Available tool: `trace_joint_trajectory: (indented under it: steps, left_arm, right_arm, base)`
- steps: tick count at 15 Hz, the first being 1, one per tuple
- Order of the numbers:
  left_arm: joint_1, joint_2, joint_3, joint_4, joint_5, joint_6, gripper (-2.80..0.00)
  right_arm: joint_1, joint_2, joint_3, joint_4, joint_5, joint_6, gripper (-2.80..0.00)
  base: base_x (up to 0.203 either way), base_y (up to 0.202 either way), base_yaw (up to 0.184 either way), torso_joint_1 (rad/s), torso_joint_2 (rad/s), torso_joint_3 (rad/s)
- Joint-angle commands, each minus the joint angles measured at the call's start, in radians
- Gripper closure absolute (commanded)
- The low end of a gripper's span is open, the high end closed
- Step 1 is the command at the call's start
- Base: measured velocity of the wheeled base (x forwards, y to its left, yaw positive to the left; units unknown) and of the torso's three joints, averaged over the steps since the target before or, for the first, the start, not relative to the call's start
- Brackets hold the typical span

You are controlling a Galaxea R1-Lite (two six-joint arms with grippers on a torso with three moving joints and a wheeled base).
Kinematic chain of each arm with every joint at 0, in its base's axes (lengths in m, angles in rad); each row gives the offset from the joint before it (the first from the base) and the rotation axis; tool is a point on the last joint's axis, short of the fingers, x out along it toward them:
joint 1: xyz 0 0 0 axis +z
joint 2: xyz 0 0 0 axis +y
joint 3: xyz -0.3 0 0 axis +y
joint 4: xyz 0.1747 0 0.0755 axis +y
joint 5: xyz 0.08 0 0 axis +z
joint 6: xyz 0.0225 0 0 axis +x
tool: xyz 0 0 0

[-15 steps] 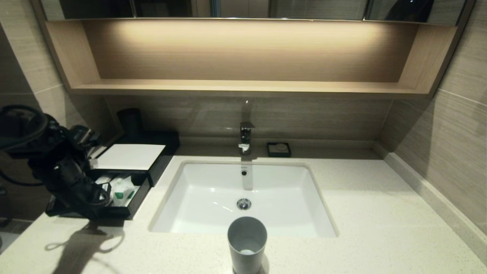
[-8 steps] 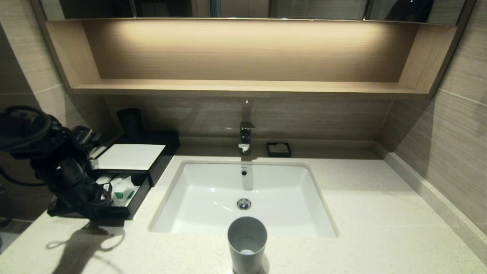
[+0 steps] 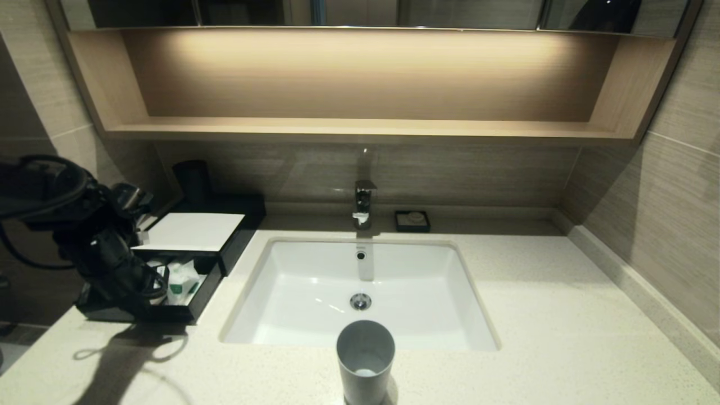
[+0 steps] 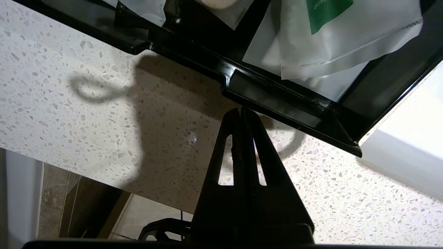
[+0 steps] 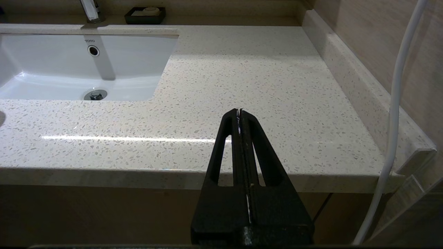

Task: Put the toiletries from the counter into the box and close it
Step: Close the drawer

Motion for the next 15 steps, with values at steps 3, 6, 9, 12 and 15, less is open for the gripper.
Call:
trace_joint_trajectory:
  steps: [3, 6, 9, 12, 15]
  left_arm:
    - [0.001, 0.006, -0.018, 0.003, -0.001, -0.002, 0.00]
    - [0.001, 0.007, -0.028, 0.002, -0.005, -0.002, 0.00]
    - [-0.004, 0.018, -0.036, 0.001, -0.008, -0.001, 0.00]
    - [-0.005, 0.039, -0.056, 0.002, -0.009, -0.003, 0.00]
    - [-0.006, 0.038, -0.063, -0.003, -0.012, -0.004, 0.00]
  right_arm:
    - [0.000, -0.001, 0.002, 0.000, 0.000, 0.000, 0.00]
    - [0.000, -0.001, 0.002, 0.000, 0.000, -0.001, 0.00]
    - [0.000, -0.001, 0.002, 0.000, 0.000, 0.000, 0.00]
    - [0.000, -0.001, 0.002, 0.000, 0.000, 0.000, 0.00]
    - [0.000, -0.001, 0.002, 0.000, 0.000, -0.002, 0.00]
  base:
    - [0.000, 0.000, 0.000, 0.000, 0.00, 0.000]
    - [0.000, 0.000, 0.000, 0.000, 0.00, 0.000]
    - [0.000, 0.000, 0.000, 0.000, 0.00, 0.000]
    - [0.000, 0.000, 0.000, 0.000, 0.00, 0.000]
    - [0.000, 0.000, 0.000, 0.000, 0.00, 0.000]
